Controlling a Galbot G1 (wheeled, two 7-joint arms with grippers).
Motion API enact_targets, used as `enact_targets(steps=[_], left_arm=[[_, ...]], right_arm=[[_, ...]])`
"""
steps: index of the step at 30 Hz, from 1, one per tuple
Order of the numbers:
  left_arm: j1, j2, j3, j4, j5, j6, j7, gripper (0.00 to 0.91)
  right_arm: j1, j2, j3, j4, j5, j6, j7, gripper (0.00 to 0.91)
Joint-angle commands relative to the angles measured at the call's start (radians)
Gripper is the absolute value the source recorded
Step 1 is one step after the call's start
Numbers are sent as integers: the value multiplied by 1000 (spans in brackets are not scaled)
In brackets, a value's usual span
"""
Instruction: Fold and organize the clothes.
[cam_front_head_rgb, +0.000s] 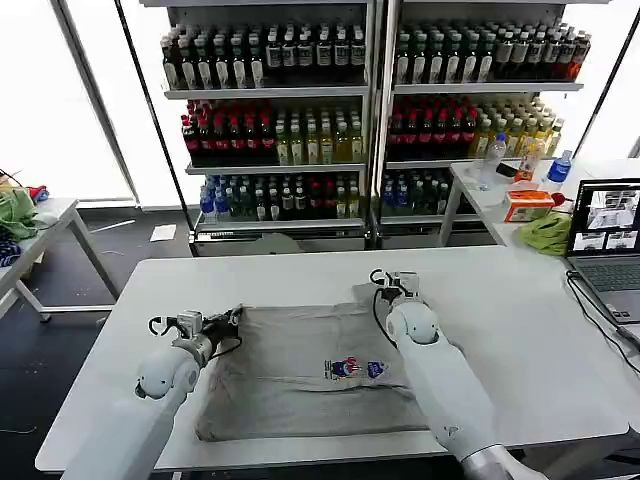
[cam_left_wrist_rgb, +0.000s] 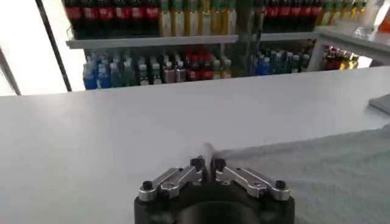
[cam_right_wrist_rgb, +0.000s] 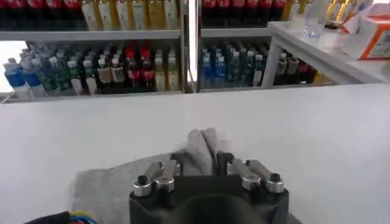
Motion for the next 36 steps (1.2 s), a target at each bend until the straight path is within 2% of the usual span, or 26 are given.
enact_targets(steps=[1, 19, 30, 36], left_arm=[[7, -2, -5, -9, 5, -17, 0, 0], [73, 24, -78, -168, -9, -73, 4, 0], [158, 41, -134, -271, -7, -77, 8, 10], [222, 48, -163, -339, 6, -59, 8, 0]], right_arm=[[-27, -2, 1, 46, 5, -3, 1, 0], [-115, -34, 58, 361, 83, -4, 36, 0], [-178, -75, 72, 537, 104, -5, 60, 0], [-255, -104, 97, 680, 113, -6, 68, 0]])
